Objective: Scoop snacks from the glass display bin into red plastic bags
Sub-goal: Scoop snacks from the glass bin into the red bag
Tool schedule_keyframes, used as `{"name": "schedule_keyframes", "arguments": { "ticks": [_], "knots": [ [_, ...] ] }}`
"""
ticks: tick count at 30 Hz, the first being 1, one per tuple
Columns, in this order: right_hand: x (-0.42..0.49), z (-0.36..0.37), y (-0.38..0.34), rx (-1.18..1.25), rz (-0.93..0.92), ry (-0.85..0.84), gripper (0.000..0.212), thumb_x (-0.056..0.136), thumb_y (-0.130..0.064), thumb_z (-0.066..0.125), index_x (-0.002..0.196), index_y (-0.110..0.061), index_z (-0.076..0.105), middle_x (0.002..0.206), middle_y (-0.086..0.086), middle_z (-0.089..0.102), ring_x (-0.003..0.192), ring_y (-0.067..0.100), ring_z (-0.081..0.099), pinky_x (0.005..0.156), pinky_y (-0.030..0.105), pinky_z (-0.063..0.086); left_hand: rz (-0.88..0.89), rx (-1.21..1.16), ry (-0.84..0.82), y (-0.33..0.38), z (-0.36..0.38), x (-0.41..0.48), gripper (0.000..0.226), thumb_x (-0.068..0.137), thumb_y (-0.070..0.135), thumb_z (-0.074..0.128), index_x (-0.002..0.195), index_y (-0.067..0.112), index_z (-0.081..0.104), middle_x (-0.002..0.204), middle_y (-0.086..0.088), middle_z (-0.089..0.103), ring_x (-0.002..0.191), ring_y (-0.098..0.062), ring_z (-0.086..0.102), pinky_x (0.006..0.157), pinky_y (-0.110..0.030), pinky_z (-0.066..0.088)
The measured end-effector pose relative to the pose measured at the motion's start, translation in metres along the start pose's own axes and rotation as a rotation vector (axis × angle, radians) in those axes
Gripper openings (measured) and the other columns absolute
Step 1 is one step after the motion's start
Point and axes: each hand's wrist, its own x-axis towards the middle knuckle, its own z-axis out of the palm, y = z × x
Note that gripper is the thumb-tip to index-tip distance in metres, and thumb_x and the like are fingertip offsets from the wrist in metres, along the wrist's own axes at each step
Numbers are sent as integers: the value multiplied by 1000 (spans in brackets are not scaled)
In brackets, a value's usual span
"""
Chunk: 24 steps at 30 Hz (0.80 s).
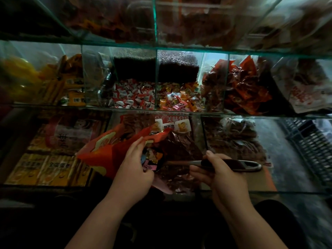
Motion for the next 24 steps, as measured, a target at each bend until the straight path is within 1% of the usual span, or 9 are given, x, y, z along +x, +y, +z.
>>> {"name": "schedule_keyframes", "arguments": {
  "ticks": [2, 5, 9, 11, 13, 16, 20, 22, 24],
  "knots": [
    [-4, -6, -7, 51, 18, 9, 25, 96, -16, 66, 74, -7, 68, 66, 12, 72, 74, 43, 76, 57, 38, 61, 8, 16, 12, 0, 0, 1, 85, 90, 2, 58, 161, 32, 22, 159, 30, 15, 137, 9, 24, 112, -20, 31],
    [-12, -15, -20, 107, 28, 29, 27, 97, -14, 64, 71, -8, 64, 62, 11, 69, 70, 42, 76, 57, 40, 62, 17, 56, 49, 1, 4, 1, 80, 93, 10, 62, 160, 31, 25, 162, 24, 16, 135, 12, 21, 112, -19, 28],
    [-24, -25, -36, 109, -2, 41, 26, 97, -14, 63, 72, -8, 63, 64, 9, 69, 67, 39, 76, 59, 42, 64, 120, 194, 145, 6, 15, -2, 72, 97, 34, 64, 159, 29, 28, 163, 25, 14, 149, 2, 15, 121, -27, 22],
    [-29, -29, -43, 110, -14, 33, 27, 96, -16, 63, 70, -10, 65, 65, 9, 69, 68, 38, 76, 59, 39, 63, 176, 279, 148, 10, 19, -1, 70, 99, 47, 57, 159, 29, 26, 165, 24, 9, 152, 3, 0, 125, -30, 10],
    [-34, -30, -49, 131, -23, 5, 23, 90, -18, 67, 68, -11, 66, 65, 9, 68, 69, 38, 76, 58, 38, 62, 218, 368, 132, 13, 23, 2, 70, 100, 57, 45, 161, 28, 24, 167, 21, 6, 151, 6, -12, 123, -26, -8],
    [-43, -25, -56, 160, -32, -61, 14, 81, -19, 70, 70, -11, 67, 65, 8, 69, 68, 36, 76, 58, 36, 62, 224, 533, 159, 16, 30, 6, 76, 97, 68, 20, 161, 27, 23, 169, 14, 5, 152, -1, -18, 119, -30, -24],
    [-48, -22, -60, 140, -66, -107, 33, 90, 1, 63, 62, -15, 73, 66, 13, 70, 66, 35, 76, 59, 35, 63, 201, 636, 215, 22, 40, 10, 79, 97, 67, 4, 161, 25, 23, 170, 9, 6, 154, -9, -17, 116, -40, -30],
    [-52, -23, -63, 118, -90, -131, 30, 83, 5, 66, 63, -15, 75, 66, 16, 71, 67, 36, 76, 59, 35, 63, 206, 641, 218, 24, 43, 11, 78, 98, 65, 2, 161, 25, 22, 170, 10, 3, 154, -8, -18, 117, -40, -29],
    [-56, -24, -67, 116, -106, -161, 16, 67, 0, 72, 63, -15, 76, 68, 21, 72, 68, 38, 76, 59, 35, 63, 218, 621, 226, 26, 45, 11, 77, 98, 64, 2, 162, 25, 21, 169, 12, 1, 153, -6, -20, 118, -38, -28]
  ]
}}
